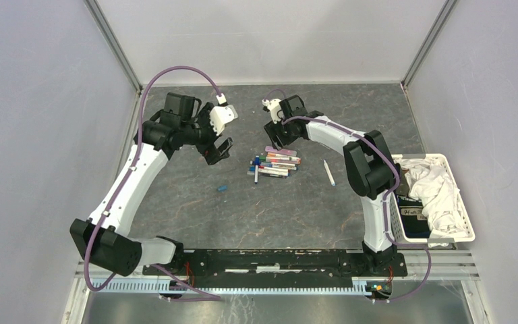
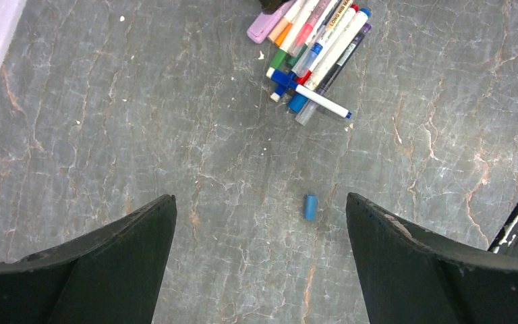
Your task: Open the pen caps
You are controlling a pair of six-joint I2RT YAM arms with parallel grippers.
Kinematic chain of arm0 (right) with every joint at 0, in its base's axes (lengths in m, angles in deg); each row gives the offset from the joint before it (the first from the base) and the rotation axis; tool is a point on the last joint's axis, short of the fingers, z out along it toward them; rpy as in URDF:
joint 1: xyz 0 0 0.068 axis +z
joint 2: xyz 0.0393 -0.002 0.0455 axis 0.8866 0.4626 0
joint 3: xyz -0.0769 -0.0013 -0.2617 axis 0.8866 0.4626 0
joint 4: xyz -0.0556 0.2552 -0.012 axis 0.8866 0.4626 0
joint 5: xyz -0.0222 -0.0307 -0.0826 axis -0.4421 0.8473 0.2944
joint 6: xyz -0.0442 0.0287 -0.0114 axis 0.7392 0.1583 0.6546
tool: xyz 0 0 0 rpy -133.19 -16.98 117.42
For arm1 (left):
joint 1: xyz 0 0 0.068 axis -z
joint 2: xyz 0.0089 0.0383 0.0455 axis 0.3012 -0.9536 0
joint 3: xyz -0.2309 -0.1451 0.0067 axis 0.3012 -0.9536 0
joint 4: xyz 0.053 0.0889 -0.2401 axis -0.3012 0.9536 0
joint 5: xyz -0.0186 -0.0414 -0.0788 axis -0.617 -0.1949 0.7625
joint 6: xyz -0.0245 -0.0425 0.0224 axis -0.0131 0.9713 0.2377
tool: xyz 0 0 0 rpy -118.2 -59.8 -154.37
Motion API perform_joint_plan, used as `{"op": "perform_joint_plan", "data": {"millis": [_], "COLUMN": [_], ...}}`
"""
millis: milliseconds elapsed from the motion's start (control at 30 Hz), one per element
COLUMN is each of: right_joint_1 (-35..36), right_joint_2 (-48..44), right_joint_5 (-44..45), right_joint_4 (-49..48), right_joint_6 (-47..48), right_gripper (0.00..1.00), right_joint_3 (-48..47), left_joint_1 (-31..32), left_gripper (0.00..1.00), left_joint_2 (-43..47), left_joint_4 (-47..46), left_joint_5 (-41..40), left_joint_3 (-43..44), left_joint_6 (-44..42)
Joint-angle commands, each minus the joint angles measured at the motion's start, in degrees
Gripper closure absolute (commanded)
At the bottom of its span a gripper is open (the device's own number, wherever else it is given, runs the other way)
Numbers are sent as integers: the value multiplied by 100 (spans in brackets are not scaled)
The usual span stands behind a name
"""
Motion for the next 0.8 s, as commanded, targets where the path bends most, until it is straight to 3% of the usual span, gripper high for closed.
{"op": "perform_joint_plan", "data": {"millis": [0, 767], "right_joint_1": [-32, -218], "right_joint_2": [-7, -604], "right_joint_5": [-47, 113], "right_joint_4": [-24, -567], "right_joint_6": [149, 98], "right_gripper": [36, 47], "right_joint_3": [86, 1536], "left_joint_1": [-16, -16], "left_gripper": [0, 0], "left_joint_2": [-69, -321], "left_joint_4": [237, 663], "left_joint_5": [48, 361], "left_joint_3": [260, 645], "left_joint_6": [240, 184]}}
